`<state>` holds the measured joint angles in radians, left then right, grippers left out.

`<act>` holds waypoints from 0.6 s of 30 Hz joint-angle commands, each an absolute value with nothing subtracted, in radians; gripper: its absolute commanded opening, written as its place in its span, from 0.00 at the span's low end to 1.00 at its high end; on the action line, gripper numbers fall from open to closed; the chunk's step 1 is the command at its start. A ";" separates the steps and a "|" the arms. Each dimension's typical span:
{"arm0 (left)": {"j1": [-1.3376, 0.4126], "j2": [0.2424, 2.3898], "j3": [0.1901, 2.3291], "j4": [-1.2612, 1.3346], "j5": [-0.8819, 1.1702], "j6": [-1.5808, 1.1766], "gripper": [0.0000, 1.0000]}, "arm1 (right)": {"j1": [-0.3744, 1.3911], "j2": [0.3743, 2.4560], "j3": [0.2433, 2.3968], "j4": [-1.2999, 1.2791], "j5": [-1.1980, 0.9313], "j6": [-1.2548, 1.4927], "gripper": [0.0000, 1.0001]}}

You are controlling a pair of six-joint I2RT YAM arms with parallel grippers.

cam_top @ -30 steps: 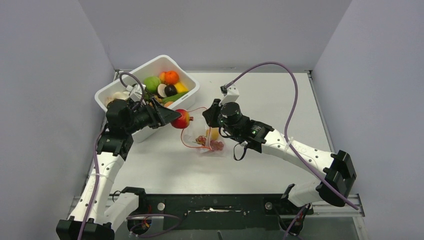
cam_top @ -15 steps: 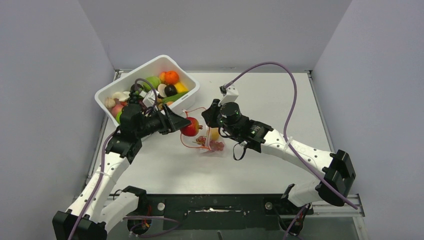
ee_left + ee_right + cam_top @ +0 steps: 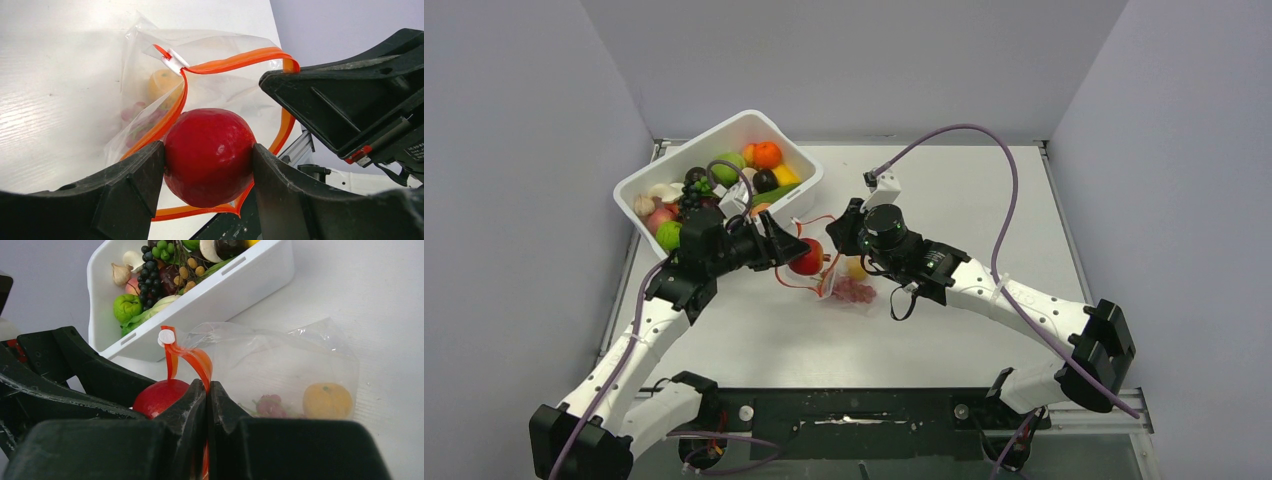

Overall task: Place the food in the zip-top bag and seal the zipper
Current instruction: Place the fake fruit in the zipper food storage bag.

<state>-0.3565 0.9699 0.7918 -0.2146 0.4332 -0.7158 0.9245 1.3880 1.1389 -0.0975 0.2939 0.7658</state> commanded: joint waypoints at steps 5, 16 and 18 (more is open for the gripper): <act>-0.371 0.967 0.847 -0.211 0.407 -0.678 0.71 | 0.933 1.379 1.154 0.003 0.286 0.778 0.00; -0.379 0.951 0.896 -0.249 0.408 -0.641 0.71 | 0.932 1.357 1.132 0.000 0.295 0.775 0.00; -0.379 0.939 0.898 -0.245 0.407 -0.641 0.71 | 0.931 1.350 1.114 -0.003 0.298 0.773 0.00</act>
